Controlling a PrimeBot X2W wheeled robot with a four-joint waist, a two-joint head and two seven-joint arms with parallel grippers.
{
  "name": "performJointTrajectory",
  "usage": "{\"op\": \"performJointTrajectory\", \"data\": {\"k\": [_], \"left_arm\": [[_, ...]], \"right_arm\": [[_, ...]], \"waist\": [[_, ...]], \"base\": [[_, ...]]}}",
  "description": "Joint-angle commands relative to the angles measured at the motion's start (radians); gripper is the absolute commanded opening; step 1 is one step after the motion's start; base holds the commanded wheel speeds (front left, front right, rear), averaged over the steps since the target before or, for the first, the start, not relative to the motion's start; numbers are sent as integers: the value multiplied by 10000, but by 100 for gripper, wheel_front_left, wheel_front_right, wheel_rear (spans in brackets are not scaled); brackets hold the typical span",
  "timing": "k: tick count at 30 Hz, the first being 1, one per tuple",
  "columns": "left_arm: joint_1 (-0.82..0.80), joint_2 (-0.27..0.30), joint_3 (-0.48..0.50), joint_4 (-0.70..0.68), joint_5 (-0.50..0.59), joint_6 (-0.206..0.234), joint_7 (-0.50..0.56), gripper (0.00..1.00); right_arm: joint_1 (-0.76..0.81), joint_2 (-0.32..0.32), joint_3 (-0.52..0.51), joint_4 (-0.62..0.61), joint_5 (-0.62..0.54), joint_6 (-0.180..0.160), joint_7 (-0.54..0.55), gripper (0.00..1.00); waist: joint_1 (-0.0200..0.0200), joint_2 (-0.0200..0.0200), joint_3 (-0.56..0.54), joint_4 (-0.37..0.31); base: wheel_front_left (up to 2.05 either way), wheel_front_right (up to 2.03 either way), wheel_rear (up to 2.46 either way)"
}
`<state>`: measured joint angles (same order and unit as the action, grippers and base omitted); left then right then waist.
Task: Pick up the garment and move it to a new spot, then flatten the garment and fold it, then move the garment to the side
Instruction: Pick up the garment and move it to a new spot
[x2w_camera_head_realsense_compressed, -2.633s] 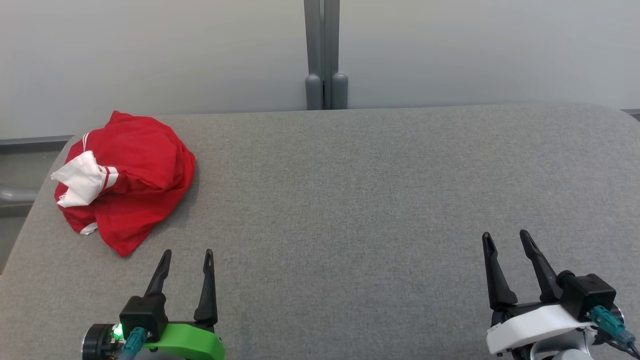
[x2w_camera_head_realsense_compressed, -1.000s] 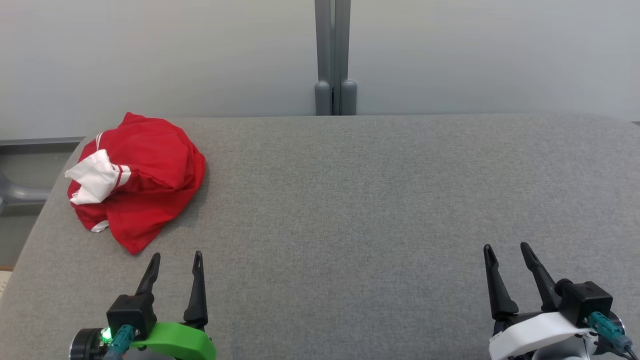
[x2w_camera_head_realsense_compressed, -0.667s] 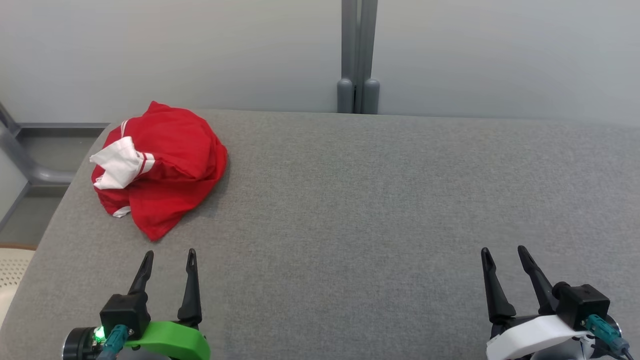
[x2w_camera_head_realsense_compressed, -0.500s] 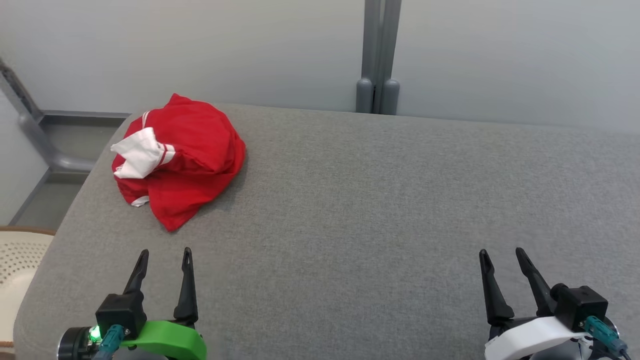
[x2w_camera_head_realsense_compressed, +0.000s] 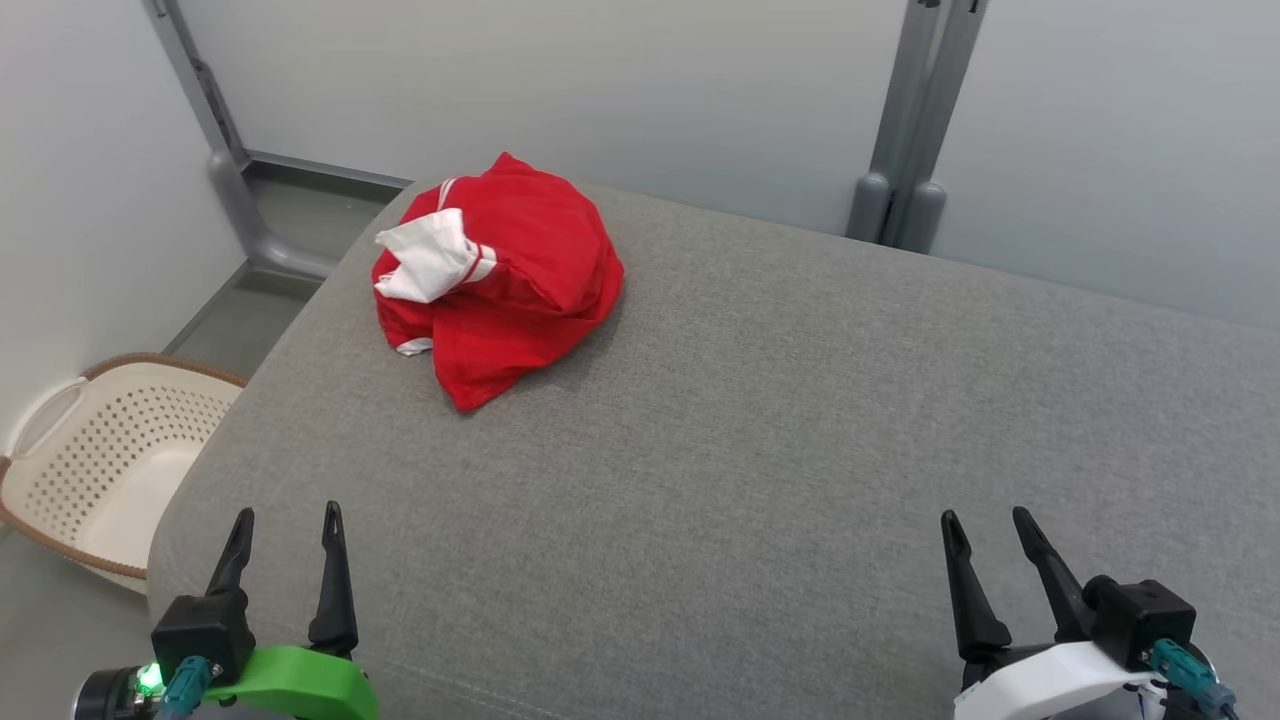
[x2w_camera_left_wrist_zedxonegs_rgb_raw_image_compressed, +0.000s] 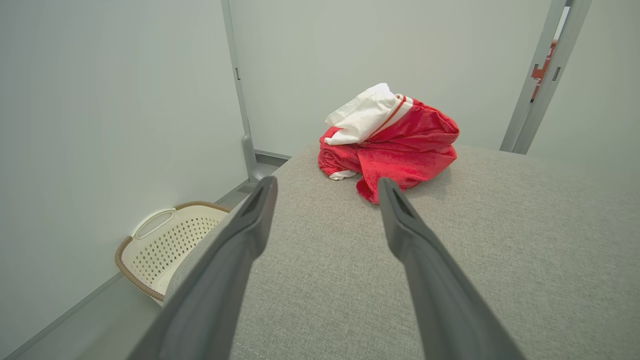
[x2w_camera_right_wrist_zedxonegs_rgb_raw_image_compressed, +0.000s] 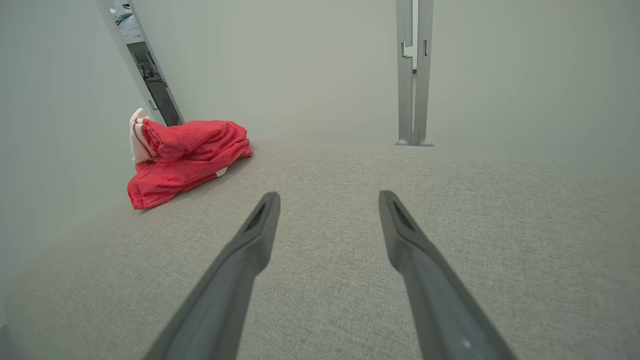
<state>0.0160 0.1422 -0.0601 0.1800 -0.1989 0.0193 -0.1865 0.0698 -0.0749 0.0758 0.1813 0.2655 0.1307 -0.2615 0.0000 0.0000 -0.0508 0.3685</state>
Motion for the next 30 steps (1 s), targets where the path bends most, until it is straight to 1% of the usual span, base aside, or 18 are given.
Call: {"op": "performJointTrajectory", "data": {"k": [1,7,11,20,26,30], "left_arm": [[134,81,27,5,-50,55,-38,100],[139,189,89,27,-141,95,-19,100],[243,181,183,-82,-213,231,-102,100],[448,201,365,-153,-325,411,-295,100],[375,219,332,-69,-365,452,-331,100],[38,288,274,84,-432,327,-277,100]], "right_arm": [[58,4,-14,35,85,1,-37,100],[-18,60,35,92,75,1,-45,100],[-200,52,207,117,45,1,-43,100],[-516,-108,470,266,149,1,-44,100],[-471,-133,476,309,204,1,-45,100],[-268,-118,324,271,176,1,-45,100]], "waist": [[0,0,-18,599],[0,0,-2,1189],[0,0,129,1342],[0,0,275,1437],[0,0,225,1396],[0,0,157,1339]], "base": [[0,0,0],[0,0,0],[0,0,0],[0,0,0],[0,0,0],[0,0,0]]}}
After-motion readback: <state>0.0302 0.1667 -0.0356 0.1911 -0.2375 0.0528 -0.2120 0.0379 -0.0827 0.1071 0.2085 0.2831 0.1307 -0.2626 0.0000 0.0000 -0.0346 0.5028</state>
